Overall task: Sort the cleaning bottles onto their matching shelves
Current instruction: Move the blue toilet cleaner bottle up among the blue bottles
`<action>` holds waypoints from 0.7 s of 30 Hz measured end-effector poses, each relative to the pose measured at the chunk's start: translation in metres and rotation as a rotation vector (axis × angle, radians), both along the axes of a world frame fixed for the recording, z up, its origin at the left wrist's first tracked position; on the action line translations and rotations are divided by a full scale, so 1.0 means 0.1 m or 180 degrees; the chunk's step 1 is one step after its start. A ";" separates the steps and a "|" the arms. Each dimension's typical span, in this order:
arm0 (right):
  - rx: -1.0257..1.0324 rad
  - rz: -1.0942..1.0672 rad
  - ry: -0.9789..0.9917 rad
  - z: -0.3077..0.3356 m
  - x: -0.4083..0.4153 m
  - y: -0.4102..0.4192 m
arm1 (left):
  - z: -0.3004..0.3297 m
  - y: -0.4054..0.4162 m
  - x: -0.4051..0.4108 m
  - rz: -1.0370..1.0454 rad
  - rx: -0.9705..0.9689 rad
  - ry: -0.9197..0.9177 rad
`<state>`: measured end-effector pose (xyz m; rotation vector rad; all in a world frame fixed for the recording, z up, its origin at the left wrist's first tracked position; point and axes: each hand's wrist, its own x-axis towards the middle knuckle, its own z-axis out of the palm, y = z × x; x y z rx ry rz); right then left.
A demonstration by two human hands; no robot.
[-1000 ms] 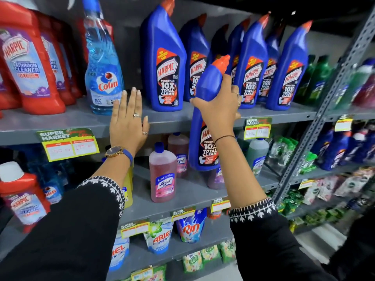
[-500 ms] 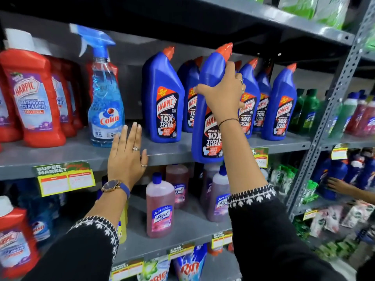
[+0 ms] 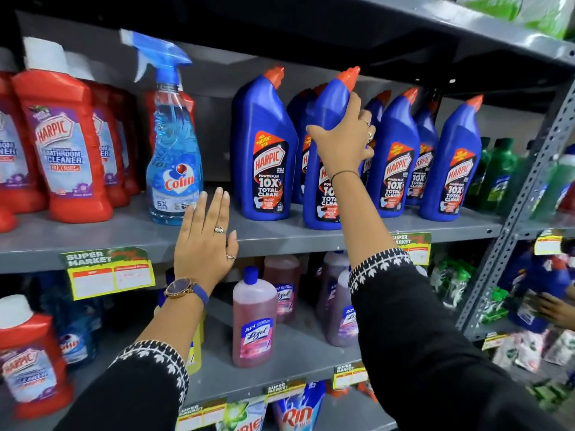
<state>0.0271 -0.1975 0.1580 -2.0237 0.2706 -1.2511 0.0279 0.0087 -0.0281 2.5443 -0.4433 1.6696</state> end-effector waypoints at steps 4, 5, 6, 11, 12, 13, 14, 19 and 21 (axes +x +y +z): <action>0.0392 0.0144 -0.0040 -0.35 0.02 0.02 | 0.00 0.00 0.00 0.0040 0.0011 -0.0012; 0.0522 0.0153 0.0027 -0.48 0.01 0.02 | -0.01 0.00 0.00 0.0046 0.0013 -0.0026; 0.0610 0.0163 0.0098 -0.61 0.00 0.03 | -0.01 0.00 0.00 0.0051 0.0013 -0.0041; 0.0721 0.0147 0.0260 -0.88 0.00 -0.01 | -0.01 0.00 0.00 0.0113 0.0042 -0.0024; 0.0727 0.0131 0.0239 -0.84 0.02 -0.03 | -0.01 0.00 0.00 0.0131 0.0053 -0.0012; 0.0725 0.0121 0.0226 -0.80 0.06 -0.05 | 0.00 0.00 0.00 0.0151 0.0067 0.0000; 0.0722 0.0122 0.0218 -0.76 0.09 -0.06 | 0.00 0.00 -0.01 0.0168 0.0073 0.0010; 0.0773 0.0066 0.0344 -0.75 0.22 -0.17 | 0.00 0.00 -0.01 0.0180 0.0079 0.0026; 0.0791 0.0061 0.0313 -0.80 0.24 -0.20 | 0.00 0.00 -0.02 0.0178 0.0080 0.0037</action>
